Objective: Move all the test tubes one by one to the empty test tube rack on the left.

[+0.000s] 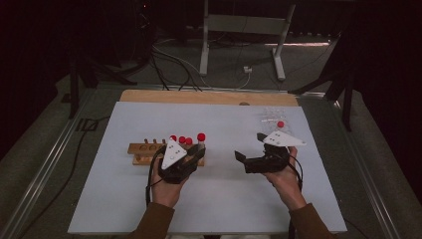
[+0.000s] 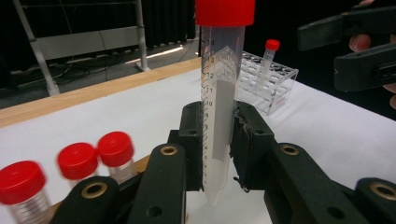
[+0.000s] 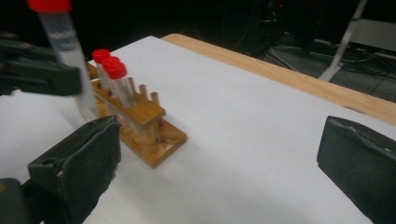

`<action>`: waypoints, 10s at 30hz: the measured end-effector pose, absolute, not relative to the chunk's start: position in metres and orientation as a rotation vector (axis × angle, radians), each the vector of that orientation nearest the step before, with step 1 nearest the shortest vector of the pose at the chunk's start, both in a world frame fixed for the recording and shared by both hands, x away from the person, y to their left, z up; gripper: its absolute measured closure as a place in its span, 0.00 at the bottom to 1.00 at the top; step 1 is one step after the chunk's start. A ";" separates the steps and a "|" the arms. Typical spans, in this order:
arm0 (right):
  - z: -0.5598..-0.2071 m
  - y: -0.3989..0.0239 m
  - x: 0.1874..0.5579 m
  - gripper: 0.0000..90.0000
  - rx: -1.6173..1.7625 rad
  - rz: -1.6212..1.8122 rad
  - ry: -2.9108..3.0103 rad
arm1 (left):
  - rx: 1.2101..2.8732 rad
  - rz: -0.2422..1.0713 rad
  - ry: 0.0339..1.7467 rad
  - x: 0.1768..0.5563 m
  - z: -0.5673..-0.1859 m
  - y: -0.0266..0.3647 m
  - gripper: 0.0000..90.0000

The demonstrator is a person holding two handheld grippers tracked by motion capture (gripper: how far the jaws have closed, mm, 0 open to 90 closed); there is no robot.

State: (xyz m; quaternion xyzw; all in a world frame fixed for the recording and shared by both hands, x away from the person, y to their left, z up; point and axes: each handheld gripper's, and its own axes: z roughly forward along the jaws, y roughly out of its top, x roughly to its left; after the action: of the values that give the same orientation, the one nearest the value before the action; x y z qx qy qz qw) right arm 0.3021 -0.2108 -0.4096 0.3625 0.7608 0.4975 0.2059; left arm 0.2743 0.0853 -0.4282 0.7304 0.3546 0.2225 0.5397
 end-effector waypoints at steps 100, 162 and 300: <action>-0.414 -0.279 0.293 0.00 1.117 1.432 1.930 | 1.694 0.726 1.105 0.302 -0.474 0.173 0.84; -0.405 -0.289 0.296 0.00 1.134 1.436 1.874 | 1.645 0.660 1.100 0.290 -0.466 0.179 0.21; -0.408 -0.308 0.375 0.82 1.297 1.260 1.889 | 1.607 0.644 1.123 0.283 -0.455 0.189 0.01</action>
State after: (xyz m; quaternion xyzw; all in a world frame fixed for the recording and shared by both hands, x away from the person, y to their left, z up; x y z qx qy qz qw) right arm 0.3747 -0.3085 -0.4082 0.4788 0.6975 0.4653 0.2603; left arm 0.2828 0.1891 -0.4553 0.6683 0.4671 0.2677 0.5133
